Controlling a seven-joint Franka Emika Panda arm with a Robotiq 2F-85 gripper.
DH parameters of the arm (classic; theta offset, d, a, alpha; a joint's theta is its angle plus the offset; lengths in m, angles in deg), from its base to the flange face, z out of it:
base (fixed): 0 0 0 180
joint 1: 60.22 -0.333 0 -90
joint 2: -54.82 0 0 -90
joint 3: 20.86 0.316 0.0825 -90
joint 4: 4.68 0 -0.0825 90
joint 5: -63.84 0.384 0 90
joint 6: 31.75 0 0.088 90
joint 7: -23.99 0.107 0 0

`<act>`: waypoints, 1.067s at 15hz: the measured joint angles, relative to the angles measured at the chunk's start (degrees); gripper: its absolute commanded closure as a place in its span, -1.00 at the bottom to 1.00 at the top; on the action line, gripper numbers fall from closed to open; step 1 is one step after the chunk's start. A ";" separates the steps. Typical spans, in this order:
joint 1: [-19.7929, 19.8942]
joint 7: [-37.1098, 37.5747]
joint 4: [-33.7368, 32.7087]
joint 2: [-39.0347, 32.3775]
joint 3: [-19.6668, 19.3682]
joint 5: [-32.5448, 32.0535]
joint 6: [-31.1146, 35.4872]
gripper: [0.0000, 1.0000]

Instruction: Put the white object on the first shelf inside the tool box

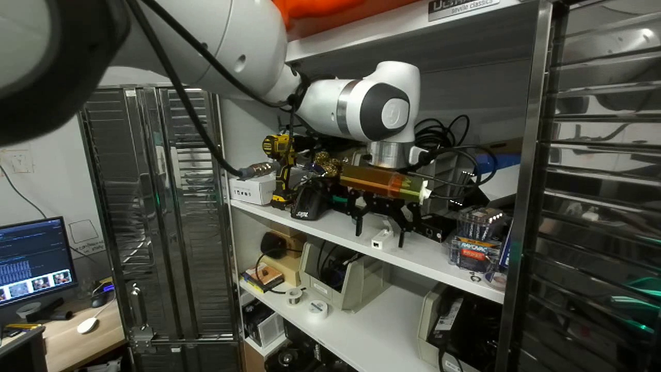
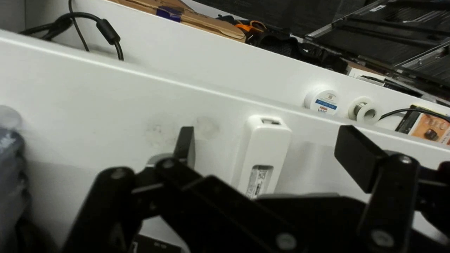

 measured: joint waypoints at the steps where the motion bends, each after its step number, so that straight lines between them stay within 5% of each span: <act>1: 0.01 0.03 -1.47 -0.86 0.26 0.00 -0.05 -1.00; 4: 0.01 0.05 -4.84 -2.60 0.96 -0.85 -0.67 -0.97; 5: -0.01 0.05 -5.61 -2.98 1.15 -1.49 -1.22 -0.62; 6: -0.06 0.05 -6.26 -3.33 1.29 -2.18 -2.01 -0.61; 14: -0.73 0.04 -8.41 -4.94 1.41 -7.59 -5.75 0.72; 16: -0.74 0.04 -8.71 -4.99 1.44 -7.75 -6.04 0.69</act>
